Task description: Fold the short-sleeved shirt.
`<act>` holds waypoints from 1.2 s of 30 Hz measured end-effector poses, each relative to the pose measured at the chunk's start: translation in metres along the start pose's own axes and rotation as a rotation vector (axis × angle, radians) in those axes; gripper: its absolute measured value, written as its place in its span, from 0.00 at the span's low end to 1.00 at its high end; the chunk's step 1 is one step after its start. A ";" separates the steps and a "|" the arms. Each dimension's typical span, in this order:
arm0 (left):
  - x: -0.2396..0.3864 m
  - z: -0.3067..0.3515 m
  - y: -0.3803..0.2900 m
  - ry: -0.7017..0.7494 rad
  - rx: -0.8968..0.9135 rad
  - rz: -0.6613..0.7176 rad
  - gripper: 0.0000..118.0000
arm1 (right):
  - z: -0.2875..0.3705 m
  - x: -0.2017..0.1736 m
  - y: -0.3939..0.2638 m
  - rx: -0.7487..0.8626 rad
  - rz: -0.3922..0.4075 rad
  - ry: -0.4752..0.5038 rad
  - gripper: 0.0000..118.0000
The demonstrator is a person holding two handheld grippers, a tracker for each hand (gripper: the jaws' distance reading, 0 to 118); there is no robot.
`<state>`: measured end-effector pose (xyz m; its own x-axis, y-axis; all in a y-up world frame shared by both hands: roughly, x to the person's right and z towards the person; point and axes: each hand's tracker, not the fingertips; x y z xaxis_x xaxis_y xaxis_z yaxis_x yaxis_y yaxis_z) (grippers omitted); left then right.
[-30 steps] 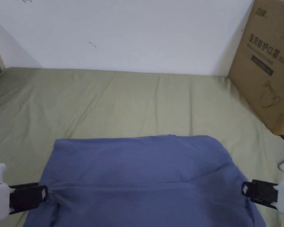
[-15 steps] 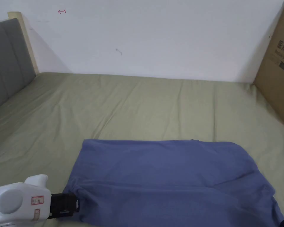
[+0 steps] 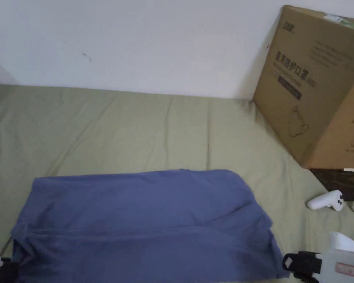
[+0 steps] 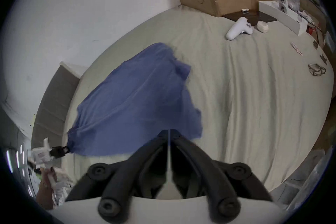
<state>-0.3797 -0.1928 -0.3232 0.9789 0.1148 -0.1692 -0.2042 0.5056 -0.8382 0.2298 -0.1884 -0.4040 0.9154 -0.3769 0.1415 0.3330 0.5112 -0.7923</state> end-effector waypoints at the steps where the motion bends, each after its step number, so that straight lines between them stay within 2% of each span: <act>1: -0.003 0.005 0.003 -0.004 0.015 0.029 0.02 | -0.010 0.003 0.008 -0.015 -0.026 -0.027 0.39; 2: -0.006 0.009 0.006 -0.015 0.022 0.061 0.02 | -0.022 0.006 0.015 -0.057 -0.038 -0.048 0.87; 3: -0.009 0.015 0.011 -0.025 0.031 0.097 0.02 | -0.036 0.010 0.020 -0.104 -0.047 -0.059 1.00; 4: -0.011 0.019 0.013 -0.030 0.040 0.112 0.02 | -0.046 0.012 0.024 -0.068 -0.061 -0.058 0.99; 5: -0.012 0.021 0.014 -0.033 0.044 0.117 0.02 | -0.055 0.013 0.027 -0.108 -0.054 -0.078 0.99; 7: -0.011 0.025 0.012 -0.038 0.040 0.122 0.02 | -0.074 0.014 0.029 -0.181 -0.019 -0.107 0.96; 8: -0.009 0.025 0.012 -0.037 0.036 0.123 0.02 | -0.079 0.015 0.026 -0.206 -0.003 -0.103 0.85; 9: -0.007 0.024 0.011 -0.035 0.029 0.118 0.02 | -0.083 0.013 0.025 -0.237 0.020 -0.088 0.65; 10: -0.005 0.024 0.009 -0.032 0.025 0.114 0.02 | -0.082 0.010 0.024 -0.252 0.035 -0.073 0.38; 11: -0.006 0.023 0.007 -0.032 0.022 0.112 0.02 | -0.079 0.006 0.020 -0.241 0.054 -0.096 0.20; 13: -0.004 0.024 0.006 -0.036 0.014 0.108 0.02 | -0.064 -0.002 0.016 -0.173 0.118 -0.120 0.09; 15: -0.006 0.025 0.005 -0.044 0.013 0.111 0.02 | -0.054 -0.002 0.018 -0.164 0.146 -0.097 0.04; 17: -0.007 0.030 0.005 -0.057 0.016 0.142 0.02 | -0.047 0.012 0.022 -0.161 0.106 -0.003 0.04; 19: -0.018 0.032 0.004 -0.067 0.013 0.192 0.02 | -0.032 0.015 0.022 -0.153 0.099 -0.016 0.04; 24: -0.008 0.067 -0.018 -0.084 -0.004 0.140 0.02 | 0.030 0.019 -0.007 -0.150 0.138 -0.003 0.04; 26: -0.010 0.077 -0.033 -0.054 -0.025 0.137 0.02 | 0.047 0.024 -0.023 -0.165 0.144 -0.032 0.04; 27: -0.037 0.074 -0.044 -0.111 -0.063 0.159 0.02 | 0.054 0.032 -0.031 -0.185 0.141 -0.016 0.04; 30: -0.048 0.066 -0.068 -0.153 -0.182 0.183 0.02 | 0.052 0.047 -0.053 -0.276 0.128 -0.072 0.04; 32: -0.053 0.055 -0.083 -0.104 -0.166 0.140 0.02 | 0.041 0.059 -0.062 -0.290 0.121 -0.041 0.04; 34: -0.056 0.049 -0.089 -0.135 -0.167 0.154 0.02 | 0.033 0.059 -0.070 -0.286 0.127 -0.078 0.04; 35: -0.055 0.046 -0.092 -0.137 -0.159 0.162 0.03 | 0.032 0.058 -0.071 -0.284 0.117 -0.085 0.06; 36: -0.054 0.047 -0.092 -0.137 -0.142 0.169 0.04 | 0.035 0.053 -0.072 -0.274 0.098 -0.094 0.15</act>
<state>-0.4143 -0.2054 -0.2121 0.9186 0.3068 -0.2490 -0.3513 0.3455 -0.8702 0.2619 -0.2182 -0.3186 0.9613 -0.2566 0.1001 0.1799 0.3099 -0.9336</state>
